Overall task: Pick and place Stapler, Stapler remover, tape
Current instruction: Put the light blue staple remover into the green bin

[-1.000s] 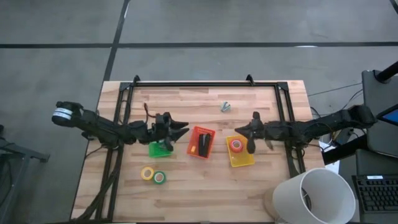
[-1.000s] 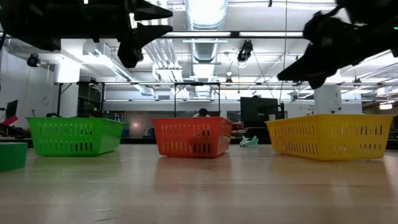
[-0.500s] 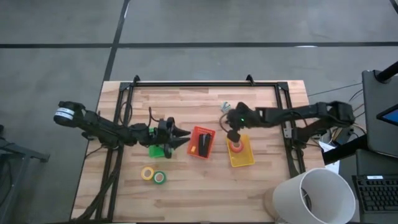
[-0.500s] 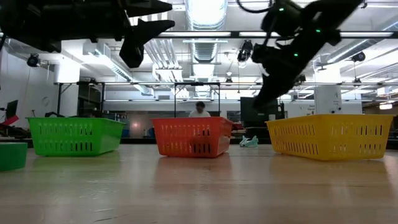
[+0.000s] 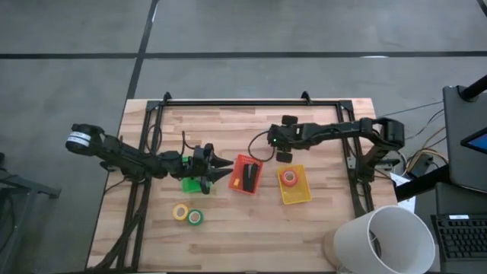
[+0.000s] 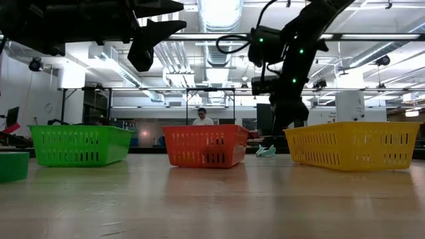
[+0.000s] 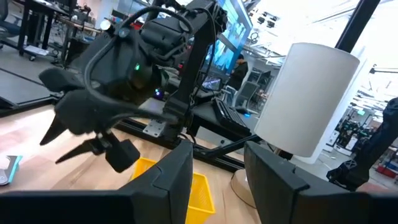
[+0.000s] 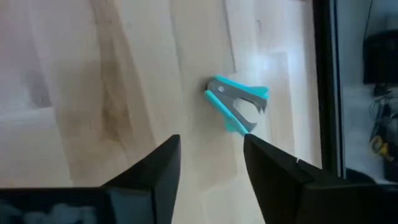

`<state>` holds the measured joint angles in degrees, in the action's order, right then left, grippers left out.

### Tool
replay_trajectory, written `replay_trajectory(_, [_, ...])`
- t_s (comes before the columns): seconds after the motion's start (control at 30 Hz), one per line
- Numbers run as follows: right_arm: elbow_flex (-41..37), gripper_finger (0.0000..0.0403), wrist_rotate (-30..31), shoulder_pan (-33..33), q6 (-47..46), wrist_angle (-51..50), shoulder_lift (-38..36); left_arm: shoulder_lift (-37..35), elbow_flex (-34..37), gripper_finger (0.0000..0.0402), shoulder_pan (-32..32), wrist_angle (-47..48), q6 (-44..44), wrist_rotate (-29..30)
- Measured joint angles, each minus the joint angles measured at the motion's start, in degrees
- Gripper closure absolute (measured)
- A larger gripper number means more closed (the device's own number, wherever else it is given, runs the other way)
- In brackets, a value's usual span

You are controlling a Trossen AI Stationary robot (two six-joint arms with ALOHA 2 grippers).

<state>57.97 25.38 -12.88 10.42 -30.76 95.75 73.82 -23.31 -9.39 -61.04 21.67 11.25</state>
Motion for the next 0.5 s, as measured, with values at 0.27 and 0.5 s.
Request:
replay_trajectory(0.27, [0.85,0.0231,0.11,-1.14,6.2,0.46,2.58,-0.02,0.0,0.0255,-0.02,0.16,-0.28,-0.11])
replay_trajectory(0.5, [-0.29,0.0242,-0.56,-2.8,9.85,3.5,2.71,-0.02,0.0,0.0255,-0.02,0.18,-0.87,-1.36])
